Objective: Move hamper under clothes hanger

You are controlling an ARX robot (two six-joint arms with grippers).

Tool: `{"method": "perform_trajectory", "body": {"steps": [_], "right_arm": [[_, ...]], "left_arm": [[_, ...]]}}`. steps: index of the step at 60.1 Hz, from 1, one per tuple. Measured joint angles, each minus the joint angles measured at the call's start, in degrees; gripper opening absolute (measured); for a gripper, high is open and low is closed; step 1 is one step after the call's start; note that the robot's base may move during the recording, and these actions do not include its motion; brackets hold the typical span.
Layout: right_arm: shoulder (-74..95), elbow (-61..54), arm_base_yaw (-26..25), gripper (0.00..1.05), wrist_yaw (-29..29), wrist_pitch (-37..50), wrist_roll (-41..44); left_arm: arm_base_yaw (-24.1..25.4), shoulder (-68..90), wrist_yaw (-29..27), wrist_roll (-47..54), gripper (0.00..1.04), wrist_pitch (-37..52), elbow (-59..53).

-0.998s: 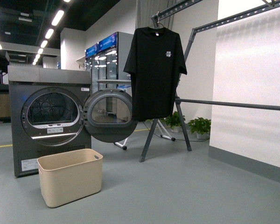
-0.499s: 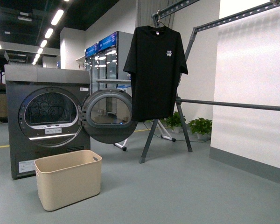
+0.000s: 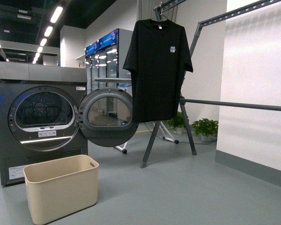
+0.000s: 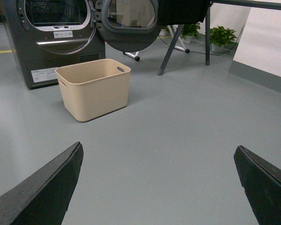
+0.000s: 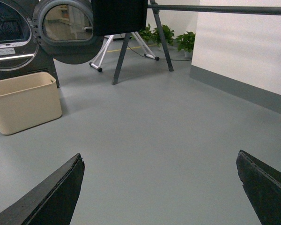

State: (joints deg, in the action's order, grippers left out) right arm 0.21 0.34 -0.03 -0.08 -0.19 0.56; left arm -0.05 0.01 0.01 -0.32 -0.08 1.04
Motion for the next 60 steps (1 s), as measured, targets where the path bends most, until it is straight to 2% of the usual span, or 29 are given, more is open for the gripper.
{"method": "perform_trajectory", "body": {"steps": [60], "right_arm": [[0.0, 0.02, 0.0, 0.97, 0.02, 0.07, 0.0]], "left_arm": [[0.0, 0.02, 0.02, 0.0, 0.98, 0.0, -0.02]]}}
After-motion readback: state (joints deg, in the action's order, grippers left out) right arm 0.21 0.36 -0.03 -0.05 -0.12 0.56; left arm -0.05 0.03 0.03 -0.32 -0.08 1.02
